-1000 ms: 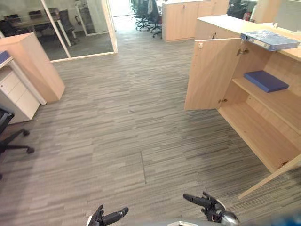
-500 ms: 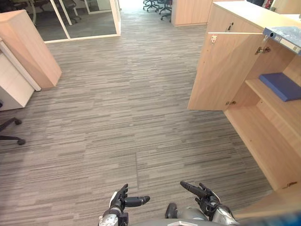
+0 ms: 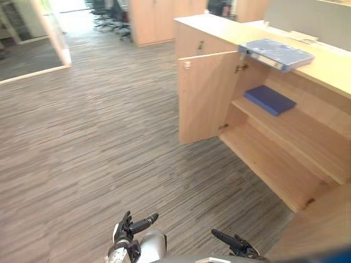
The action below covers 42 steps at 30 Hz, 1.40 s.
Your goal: Walk over to the cabinet, pick up the folder, carry it to the office cabinet, place the folder inside the office cabinet, then close the office cabinet door
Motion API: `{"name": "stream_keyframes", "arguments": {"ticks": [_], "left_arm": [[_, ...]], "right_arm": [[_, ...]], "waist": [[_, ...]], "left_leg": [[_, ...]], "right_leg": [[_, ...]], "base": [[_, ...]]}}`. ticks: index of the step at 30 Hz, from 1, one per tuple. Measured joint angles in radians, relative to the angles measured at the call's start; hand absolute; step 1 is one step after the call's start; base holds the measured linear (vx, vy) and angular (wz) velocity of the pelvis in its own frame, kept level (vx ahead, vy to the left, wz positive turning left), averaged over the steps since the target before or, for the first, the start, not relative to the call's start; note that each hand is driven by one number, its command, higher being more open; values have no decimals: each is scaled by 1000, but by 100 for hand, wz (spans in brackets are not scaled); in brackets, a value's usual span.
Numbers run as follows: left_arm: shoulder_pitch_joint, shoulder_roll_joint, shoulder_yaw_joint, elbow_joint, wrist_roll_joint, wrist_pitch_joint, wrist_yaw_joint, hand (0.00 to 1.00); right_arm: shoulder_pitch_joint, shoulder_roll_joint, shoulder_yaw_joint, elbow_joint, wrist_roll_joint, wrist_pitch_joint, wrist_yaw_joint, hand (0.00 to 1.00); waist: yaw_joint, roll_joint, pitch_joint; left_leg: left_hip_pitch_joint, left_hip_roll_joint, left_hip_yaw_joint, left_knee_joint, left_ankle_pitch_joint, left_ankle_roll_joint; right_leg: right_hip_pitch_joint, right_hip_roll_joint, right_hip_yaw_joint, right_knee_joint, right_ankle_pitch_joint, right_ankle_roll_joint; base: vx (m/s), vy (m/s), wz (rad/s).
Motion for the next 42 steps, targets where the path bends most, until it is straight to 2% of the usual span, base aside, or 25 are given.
{"name": "stream_keyframes", "arguments": {"ticks": [1, 3, 4, 7, 8, 9, 11, 13, 14, 16, 17, 18, 22, 24, 27, 29, 30, 31, 34, 37, 38, 39, 40, 41, 42], "left_arm": [[9, -1, 0, 1, -1, 1, 1, 100], [31, 4, 6, 6, -17, 1, 7, 100], [32, 12, 26, 18, -23, -1, 11, 100], [27, 20, 55, 44, -23, -2, 18, 100], [27, 19, 50, 59, -28, -1, 19, 100], [28, 20, 38, 78, -35, -2, 19, 100], [34, 23, 26, 89, -35, -1, 19, 100], [39, 32, 12, 95, -29, -3, 19, 100], [42, 42, -10, 112, -28, -2, 17, 100], [31, 55, -37, 137, -27, 2, 21, 100], [29, 57, -39, 136, -25, 2, 20, 100], [22, 56, -41, 136, -17, 1, 20, 100], [-2, 1, -47, 133, 12, 3, 20, 100], [-11, -17, -51, 111, 9, 7, 2, 100], [-13, -20, -56, 64, -42, 7, -35, 100], [-7, -36, -54, 36, -78, 8, -50, 100], [-11, -43, -44, 36, -82, 12, -62, 100], [-13, -46, -42, 36, -83, 17, -70, 100], [-19, -32, -43, 32, -83, 24, -72, 100], [-40, -6, -48, 33, -96, 23, -81, 100], [-40, 6, -49, 33, -115, 23, -82, 100], [-37, 9, -49, 34, -134, 23, -82, 100], [-35, 4, -49, 36, -140, 23, -79, 100], [-29, 2, -49, 39, -138, 25, -73, 100], [-31, 14, -45, 43, -138, 26, -69, 100]], "right_arm": [[11, -2, 0, -2, 2, -5, -2, 100], [42, 7, 4, -1, 3, -6, -2, 100], [49, 16, 12, -1, 2, -10, -2, 100], [32, 25, 25, -6, 3, -19, 6, 100], [30, 21, 14, -18, 3, -30, 11, 100], [26, 13, -7, -26, 4, -46, 18, 100], [2, -1, -10, -19, 2, -51, 19, 100], [-18, -1, -6, -10, 1, -54, 22, 100], [-34, 0, -6, -11, 1, -57, 28, 100], [-65, 7, -7, -14, 2, -68, 40, 100], [-68, 11, -9, -16, 2, -72, 39, 100], [-69, 15, -15, -21, 3, -78, 41, 100], [-70, -9, -54, -18, -5, -49, 41, 100], [-65, -16, -56, -1, -38, -30, 39, 100], [-6, -11, -81, -3, -50, -12, 39, 100], [11, -17, -105, -5, -56, -2, 37, 100], [15, -23, -105, -7, -66, -2, 37, 100], [8, -26, -105, -6, -82, -1, 36, 100], [-7, -23, -57, -1, -127, 10, 36, 100], [-16, -9, -52, 1, -157, 20, 37, 100], [-16, 1, -48, -2, -157, 20, 36, 100], [-16, 2, -45, -4, -157, 20, 37, 100], [-5, -5, -37, -11, -157, 19, 37, 100], [2, -23, -15, -5, -156, 20, 28, 100], [4, -13, -6, -2, -157, 21, 25, 100]], "waist": [[-1, 6, -13], [3, 1, -63], [17, -31, -95], [28, -65, -107], [22, -59, -101], [11, -46, -93], [0, -25, -77], [-3, 0, -64], [-14, 14, -55], [-36, 27, -27], [-38, 24, -26], [-50, 20, -19], [-56, 66, -19], [-57, 66, -19], [-60, 39, -30], [-61, 53, -43], [-60, 70, -52], [-59, 75, -51], [-46, 59, -40], [4, 31, -23], [8, 16, -14], [7, 15, -13], [6, 27, -19], [10, 44, -31], [7, 22, -36]], "left_leg": [[0, 4, -58, -82, 19, 0], [2, -9, -37, -59, 141, -49], [16, -24, 39, -46, 111, -31], [126, -60, 188, -109, 89, 23], [204, -78, 234, -150, 81, 53], [282, -92, 264, -189, 76, 69], [399, -89, 298, -271, 76, 82], [471, -62, 342, -331, 76, 87], [490, -46, 368, -357, 65, 94], [506, -26, 381, -392, 47, 79], [506, -27, 381, -403, 47, 78], [515, -31, 363, -420, 45, 75], [539, 22, 281, -447, 47, 43], [536, 58, 250, -381, 40, 24], [477, 93, 216, -150, 32, 11], [389, 120, 189, 78, 34, -28], [296, 129, 149, 279, 72, -80], [227, 134, 149, 456, 81, -94], [142, 129, 197, 599, 40, -63], [55, 89, 242, 443, -18, -3], [42, 70, 240, 273, -15, 2], [37, 54, 229, 122, 13, 18], [35, 46, 201, -32, 105, 41], [24, 28, 158, -129, 257, 10], [28, -1, 156, -144, 256, 20]], "right_leg": [[9, -10, 39, 24, -41, 21], [-7, -58, 108, 105, -108, 50], [-58, -105, 145, 192, -111, 55], [-228, -195, 126, 549, -59, 40], [-302, -249, 69, 717, 12, -1], [-333, -323, -42, 816, 28, -38], [-340, -384, -220, 850, 21, -42], [-370, -333, -289, 776, -16, 23], [-403, -275, -310, 689, -32, 60], [-464, -178, -363, 477, -8, 98], [-480, -166, -374, 420, 10, 100], [-486, -155, -377, 362, 92, 71], [-450, -89, -431, 345, 36, 16], [-391, -48, -447, 292, 24, 3], [-264, 5, -461, 161, 25, 0], [-217, 46, -442, 104, 25, -2], [-193, 69, -423, 76, 26, -10], [-152, 83, -394, 53, 28, -15], [-68, 78, -317, 14, 28, -20], [-13, 20, -228, 10, 26, -16], [8, -10, -212, 10, 20, 14], [18, -23, -209, 10, 8, 37], [30, -25, -210, 9, -8, 65], [52, -23, -206, 13, -47, 104], [46, -52, -212, 21, -51, 109]], "base": [[434, 429, -96], [570, 527, -118], [501, 414, -126], [387, 373, -140], [327, 402, -95], [303, 377, -74], [224, 300, -56], [139, 161, -72], [90, 1, -66], [178, -89, -51], [226, -187, -2], [211, -166, 22], [346, -224, 23], [368, -277, 12], [351, -225, 8], [337, -77, -23], [356, 30, -53], [376, 41, -56], [441, 89, -78], [292, 155, -104], [326, 195, -79], [345, 227, -60], [452, 319, -30], [401, 280, -2], [455, 267, 23]]}}
